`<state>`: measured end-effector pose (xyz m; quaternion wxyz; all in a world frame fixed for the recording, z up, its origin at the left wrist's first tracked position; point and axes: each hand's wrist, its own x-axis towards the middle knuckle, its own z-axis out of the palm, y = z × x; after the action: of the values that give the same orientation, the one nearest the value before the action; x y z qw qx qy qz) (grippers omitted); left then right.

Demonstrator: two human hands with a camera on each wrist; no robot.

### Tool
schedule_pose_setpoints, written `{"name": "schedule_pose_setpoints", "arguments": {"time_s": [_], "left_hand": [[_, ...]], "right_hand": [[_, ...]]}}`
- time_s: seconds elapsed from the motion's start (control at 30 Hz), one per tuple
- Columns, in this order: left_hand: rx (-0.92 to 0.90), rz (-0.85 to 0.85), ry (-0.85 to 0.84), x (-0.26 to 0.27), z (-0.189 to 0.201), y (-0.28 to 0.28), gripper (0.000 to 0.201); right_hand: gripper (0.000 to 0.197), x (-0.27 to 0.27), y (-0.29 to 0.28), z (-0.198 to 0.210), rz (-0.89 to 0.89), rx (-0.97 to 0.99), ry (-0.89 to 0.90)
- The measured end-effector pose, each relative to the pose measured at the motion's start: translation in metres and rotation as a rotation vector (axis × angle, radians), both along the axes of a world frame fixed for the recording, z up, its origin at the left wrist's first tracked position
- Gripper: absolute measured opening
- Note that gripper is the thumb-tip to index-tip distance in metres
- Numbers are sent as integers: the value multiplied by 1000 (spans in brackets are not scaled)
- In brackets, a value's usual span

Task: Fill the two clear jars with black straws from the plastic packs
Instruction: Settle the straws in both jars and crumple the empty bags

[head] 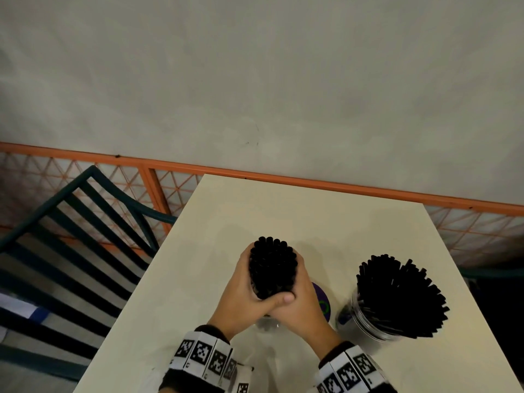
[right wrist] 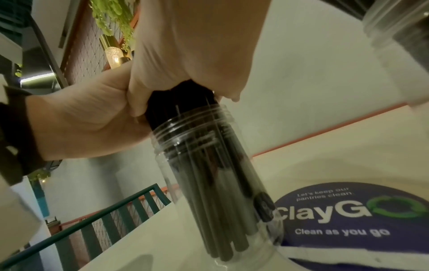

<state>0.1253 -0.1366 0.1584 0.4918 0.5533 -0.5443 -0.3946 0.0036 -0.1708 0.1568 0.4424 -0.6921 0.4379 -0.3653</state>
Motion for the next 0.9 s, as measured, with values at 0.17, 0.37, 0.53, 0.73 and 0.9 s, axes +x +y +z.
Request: {"name": "schedule_pose_setpoints", "arguments": {"time_s": [0.17, 0.37, 0.53, 0.73, 0.9], "left_hand": [[26, 3, -1, -1, -3, 1, 87], [26, 19, 15, -2, -3, 3, 84], [55, -18, -9, 1, -4, 6, 96], [190, 41, -260, 30, 17, 49, 128], [328, 31, -431, 55, 40, 104, 67]], "right_hand": [[68, -2, 3, -1, 21, -17, 1], [67, -2, 3, -2, 23, 17, -16], [96, -7, -4, -29, -29, 48, 85], [136, -46, 21, -41, -3, 290, 105], [81, -64, 63, -39, 56, 467, 297]]}}
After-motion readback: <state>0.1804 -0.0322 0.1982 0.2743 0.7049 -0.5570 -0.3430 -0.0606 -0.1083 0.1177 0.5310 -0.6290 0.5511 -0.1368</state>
